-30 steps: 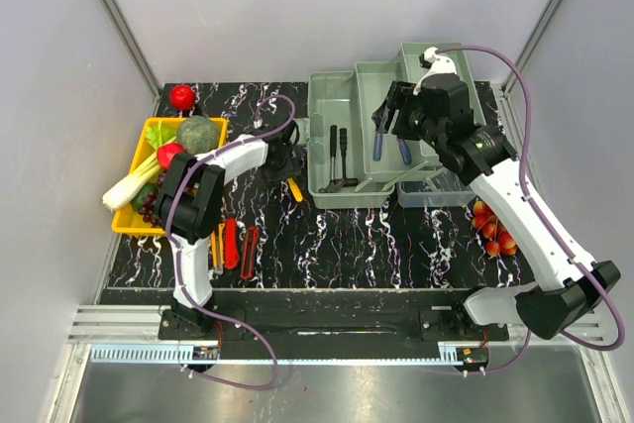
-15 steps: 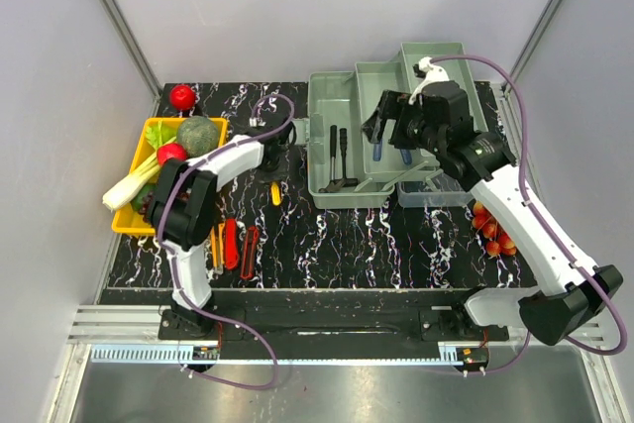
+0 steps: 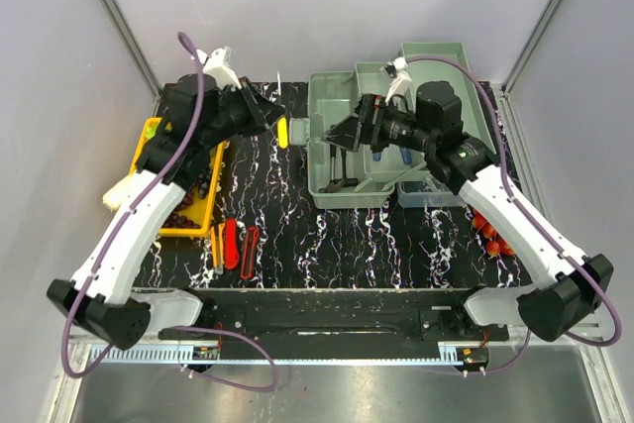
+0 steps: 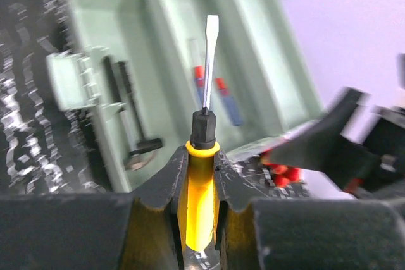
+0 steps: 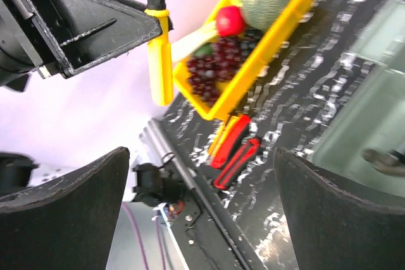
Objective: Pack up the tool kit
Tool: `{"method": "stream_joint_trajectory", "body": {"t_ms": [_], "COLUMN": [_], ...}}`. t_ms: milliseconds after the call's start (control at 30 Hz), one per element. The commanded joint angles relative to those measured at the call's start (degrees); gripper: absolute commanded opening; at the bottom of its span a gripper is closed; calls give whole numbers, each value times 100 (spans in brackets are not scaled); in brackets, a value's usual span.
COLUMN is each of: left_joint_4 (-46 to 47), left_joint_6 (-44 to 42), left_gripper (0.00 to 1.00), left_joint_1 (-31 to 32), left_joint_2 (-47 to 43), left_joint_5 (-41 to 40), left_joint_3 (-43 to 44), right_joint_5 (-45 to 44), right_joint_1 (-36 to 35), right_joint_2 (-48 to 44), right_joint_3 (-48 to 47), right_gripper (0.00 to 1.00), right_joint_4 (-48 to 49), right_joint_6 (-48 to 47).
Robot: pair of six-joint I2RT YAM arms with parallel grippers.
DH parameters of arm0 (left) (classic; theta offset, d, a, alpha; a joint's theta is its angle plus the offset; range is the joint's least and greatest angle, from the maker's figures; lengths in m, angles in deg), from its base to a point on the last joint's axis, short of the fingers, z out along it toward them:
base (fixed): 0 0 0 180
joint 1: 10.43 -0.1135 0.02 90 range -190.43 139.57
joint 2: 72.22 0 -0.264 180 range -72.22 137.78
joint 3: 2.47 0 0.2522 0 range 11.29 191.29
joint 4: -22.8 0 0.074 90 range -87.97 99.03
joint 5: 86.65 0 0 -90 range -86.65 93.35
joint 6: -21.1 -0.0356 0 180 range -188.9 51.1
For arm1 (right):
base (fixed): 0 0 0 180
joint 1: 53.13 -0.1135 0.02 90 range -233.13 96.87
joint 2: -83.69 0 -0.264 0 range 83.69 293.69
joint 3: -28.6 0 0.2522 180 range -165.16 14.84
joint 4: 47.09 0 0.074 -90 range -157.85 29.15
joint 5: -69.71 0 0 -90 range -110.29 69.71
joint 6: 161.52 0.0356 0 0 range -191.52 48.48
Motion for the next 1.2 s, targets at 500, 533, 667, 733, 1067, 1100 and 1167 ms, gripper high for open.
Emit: {"method": "stream_joint_trajectory", "body": {"t_ms": [500, 533, 667, 733, 1067, 1100, 1167], "left_joint_4": [3045, 3054, 3300, 3397, 1212, 826, 297], "left_joint_6": [2093, 2128, 2418, 2506, 1103, 892, 575], "left_gripper": [0, 0, 0, 0, 88, 92, 98], "left_joint_1": [-4, 5, 5, 5, -12, -21, -82], "left_joint_2": [-741, -706, -582, -565, -582, -591, -617], "left_joint_5": [2206, 2259, 2453, 2523, 1059, 629, -31], "left_joint_3": [-758, -732, -793, -837, -320, -249, -231], "right_joint_5": [884, 867, 708, 638, -1046, -1580, -2408], "right_joint_1": [-887, -878, -878, -870, -870, -870, -878], "right_joint_2": [172, 207, 287, 339, 287, 278, 269], "right_joint_3": [-286, -295, -400, -427, -515, -523, -559], "right_gripper": [64, 61, 51, 46, 0, 0, 0], "right_joint_4": [2390, 2398, 2346, 2346, 810, 529, -16], "right_joint_6": [704, 704, 669, 703, 414, 353, 169]}}
